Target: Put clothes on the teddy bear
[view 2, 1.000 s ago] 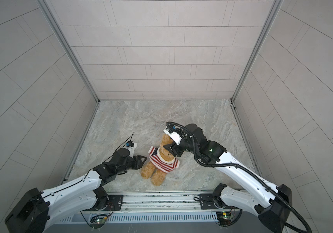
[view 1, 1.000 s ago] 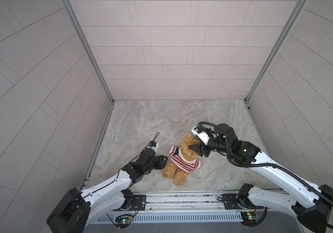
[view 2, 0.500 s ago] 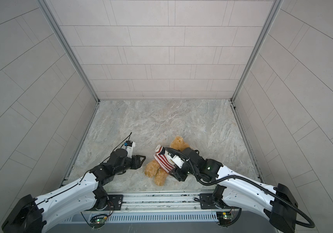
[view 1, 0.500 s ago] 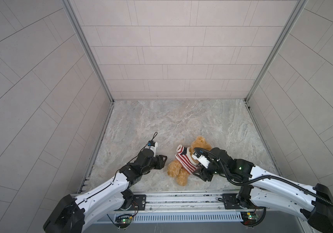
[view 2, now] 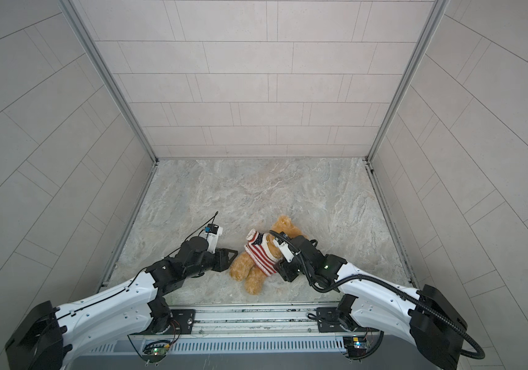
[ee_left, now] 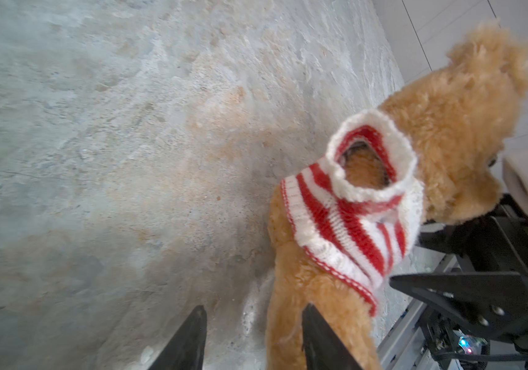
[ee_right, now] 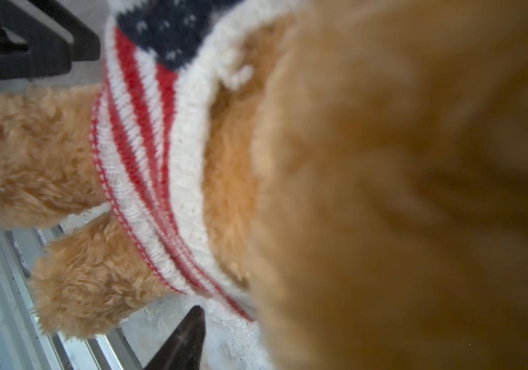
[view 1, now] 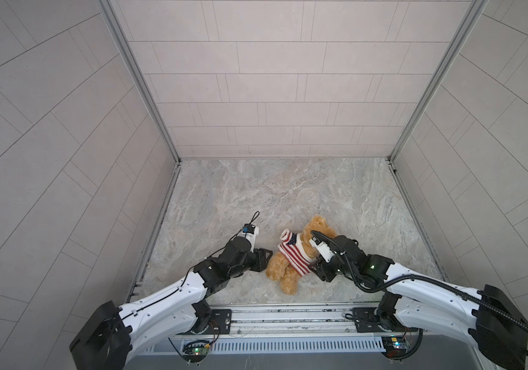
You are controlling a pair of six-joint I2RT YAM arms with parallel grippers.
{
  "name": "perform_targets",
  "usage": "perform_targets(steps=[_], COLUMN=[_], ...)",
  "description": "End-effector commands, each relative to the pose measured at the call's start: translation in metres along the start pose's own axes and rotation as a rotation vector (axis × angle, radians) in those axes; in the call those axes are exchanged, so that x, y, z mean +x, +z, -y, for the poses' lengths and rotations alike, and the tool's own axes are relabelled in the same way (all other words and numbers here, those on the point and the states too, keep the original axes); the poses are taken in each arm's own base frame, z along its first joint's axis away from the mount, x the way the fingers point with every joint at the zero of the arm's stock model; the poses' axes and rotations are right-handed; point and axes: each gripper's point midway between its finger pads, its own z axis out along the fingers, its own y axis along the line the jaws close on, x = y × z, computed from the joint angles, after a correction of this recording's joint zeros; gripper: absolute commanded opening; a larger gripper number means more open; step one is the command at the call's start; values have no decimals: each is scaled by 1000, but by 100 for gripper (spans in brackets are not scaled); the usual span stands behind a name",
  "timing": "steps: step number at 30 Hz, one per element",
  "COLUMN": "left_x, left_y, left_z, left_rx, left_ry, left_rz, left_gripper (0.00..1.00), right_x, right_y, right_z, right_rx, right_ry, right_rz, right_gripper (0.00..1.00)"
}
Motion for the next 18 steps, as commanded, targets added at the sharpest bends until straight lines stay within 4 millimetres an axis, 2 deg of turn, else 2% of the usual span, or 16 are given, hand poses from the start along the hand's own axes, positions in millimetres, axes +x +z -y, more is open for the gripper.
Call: perform_targets(steps=[1,9,10,18], left_x=[-6,10,13,33], left_y=[3,9,10,16], left_z=[12,18,19,27], left_rx=[9,24,26,50], left_ry=[11,3,0,-12], left_rz=[21,-3,-7,-28], left_gripper=[52,52,52,51], right_x=[-29,-67,-76,-118], right_y=[0,17,19,47], right_z=[3,2,1,-20], right_rx=[5,1,-4,-108], right_ry=[0,-93,-101,-128], right_rz=[90,72,81,91], right_gripper=[54,45,44,46])
